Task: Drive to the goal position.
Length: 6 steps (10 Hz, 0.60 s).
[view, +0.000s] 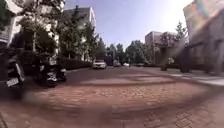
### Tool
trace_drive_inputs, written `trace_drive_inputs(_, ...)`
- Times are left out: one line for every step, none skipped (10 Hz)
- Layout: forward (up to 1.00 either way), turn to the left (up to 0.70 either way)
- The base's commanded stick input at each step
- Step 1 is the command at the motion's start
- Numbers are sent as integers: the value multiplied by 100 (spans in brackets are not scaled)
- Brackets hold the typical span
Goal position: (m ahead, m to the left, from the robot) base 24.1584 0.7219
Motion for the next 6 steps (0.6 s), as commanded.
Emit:
trace_drive_inputs(70,0)
trace_drive_inputs(70,0)
trace_drive_inputs(70,0)
trace_drive_inputs(70,0)
trace_drive_inputs(70,0)
trace_drive_inputs(70,0)
